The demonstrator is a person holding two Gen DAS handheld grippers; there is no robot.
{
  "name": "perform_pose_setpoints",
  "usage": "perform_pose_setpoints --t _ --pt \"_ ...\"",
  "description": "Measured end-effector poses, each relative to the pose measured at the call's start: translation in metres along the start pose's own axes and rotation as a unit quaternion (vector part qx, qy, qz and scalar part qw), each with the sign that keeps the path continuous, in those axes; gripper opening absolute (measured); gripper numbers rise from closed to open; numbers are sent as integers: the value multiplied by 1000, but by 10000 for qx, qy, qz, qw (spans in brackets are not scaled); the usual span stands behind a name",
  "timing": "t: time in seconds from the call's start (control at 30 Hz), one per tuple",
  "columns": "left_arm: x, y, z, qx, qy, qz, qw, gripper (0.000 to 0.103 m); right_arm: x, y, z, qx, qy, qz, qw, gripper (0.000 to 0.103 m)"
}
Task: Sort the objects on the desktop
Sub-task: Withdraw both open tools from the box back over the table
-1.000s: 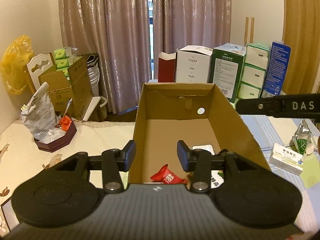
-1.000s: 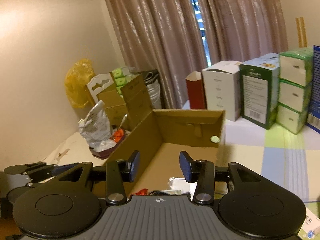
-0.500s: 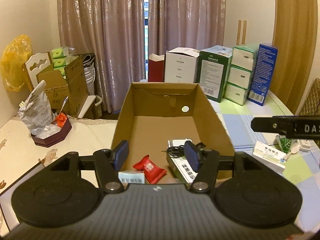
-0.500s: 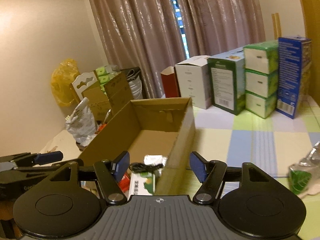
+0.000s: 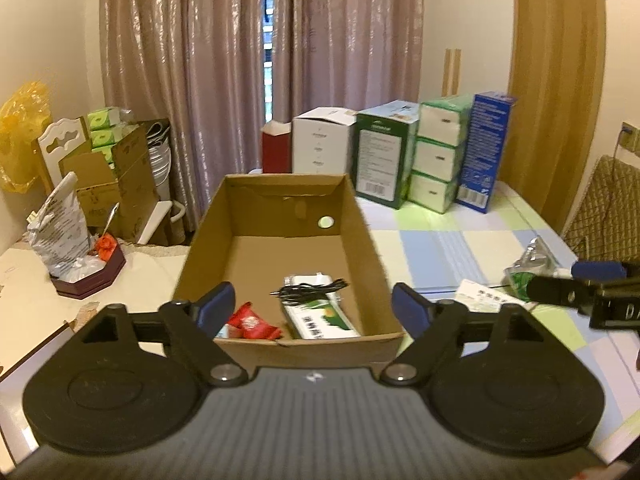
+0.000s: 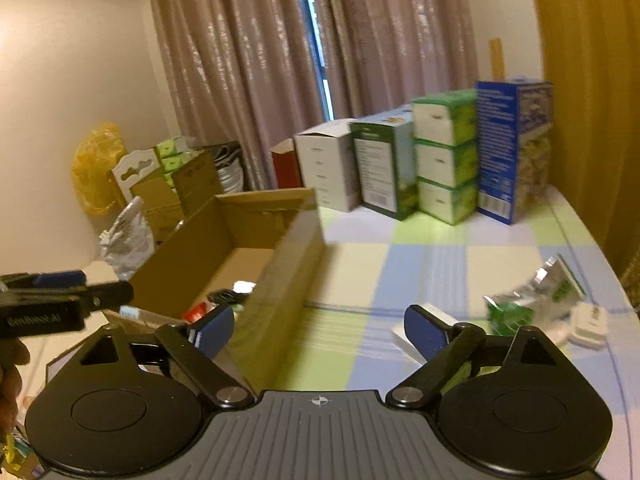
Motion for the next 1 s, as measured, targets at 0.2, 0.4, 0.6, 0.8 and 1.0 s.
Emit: perform_pose_setpoints --t 0.2,0.4,0.6,0.8,1.0 --pt "37 0 -12 102 212 173 9996 95 38 19 -21 9 419 228 9989 101" --pt "73 1 -17 96 418 355 9984 102 81 39 -42 -47 692 658 9954 101" --pt "113 10 -14 -14 698 569 9959 102 118 61 -62 -103 918 974 9909 101" --pt "156 25 -3 -180 924 916 9913 102 152 76 -81 -106 1136 1227 9859 101" --pt "186 37 13 -324 1014 1166 9875 102 176 86 -96 -92 1309 1383 9817 101"
Point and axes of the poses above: each gripper's, at about its wrist camera, not at the fingertips, and z roughly the way its jaws point, x to its right, y to its underside, the point moved 9 cm from there along z, roughly the way its jaws point, and after that the axes turned 12 degrees about -x, right-handed, at the moved point
